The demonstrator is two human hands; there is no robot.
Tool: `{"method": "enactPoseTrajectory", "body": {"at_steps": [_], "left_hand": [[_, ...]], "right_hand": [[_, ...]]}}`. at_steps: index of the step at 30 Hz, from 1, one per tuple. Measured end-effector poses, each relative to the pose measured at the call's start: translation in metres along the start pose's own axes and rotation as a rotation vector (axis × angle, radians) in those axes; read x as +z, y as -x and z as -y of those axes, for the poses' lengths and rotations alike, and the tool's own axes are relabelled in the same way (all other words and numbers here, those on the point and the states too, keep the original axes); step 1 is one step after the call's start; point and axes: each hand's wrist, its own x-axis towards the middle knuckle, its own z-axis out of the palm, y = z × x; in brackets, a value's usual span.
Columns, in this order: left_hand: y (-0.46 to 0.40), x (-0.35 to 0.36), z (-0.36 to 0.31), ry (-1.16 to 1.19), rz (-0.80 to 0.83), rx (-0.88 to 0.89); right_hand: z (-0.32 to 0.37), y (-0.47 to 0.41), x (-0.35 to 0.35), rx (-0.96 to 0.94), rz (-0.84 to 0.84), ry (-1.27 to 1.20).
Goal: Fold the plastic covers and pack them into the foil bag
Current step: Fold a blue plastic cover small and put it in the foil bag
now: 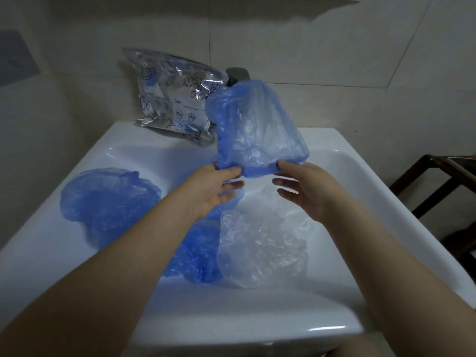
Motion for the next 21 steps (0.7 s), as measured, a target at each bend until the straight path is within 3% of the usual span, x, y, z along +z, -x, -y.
{"method": "enactPoseTrajectory", "body": {"at_steps": [8,10,17,21], "left_hand": [[-0.001,-0.009,-0.002,-0.199,0.097,0.134],[0.002,-0.008,-0.001,-0.139,0.13,0.152],[0.004,-0.012,-0.012,0.428,0.194,0.196],[0.011,-0.023,-0.013,0.254,0.263,0.266]], "right_hand": [[0.012,0.001,-0.011,-0.035,0.038,-0.074],[0.016,0.002,-0.014,-0.014,0.07,-0.159],[0.017,0.006,-0.013,-0.066,0.247,-0.339],[0.021,0.011,-0.024,-0.104,0.345,-0.12]]}}
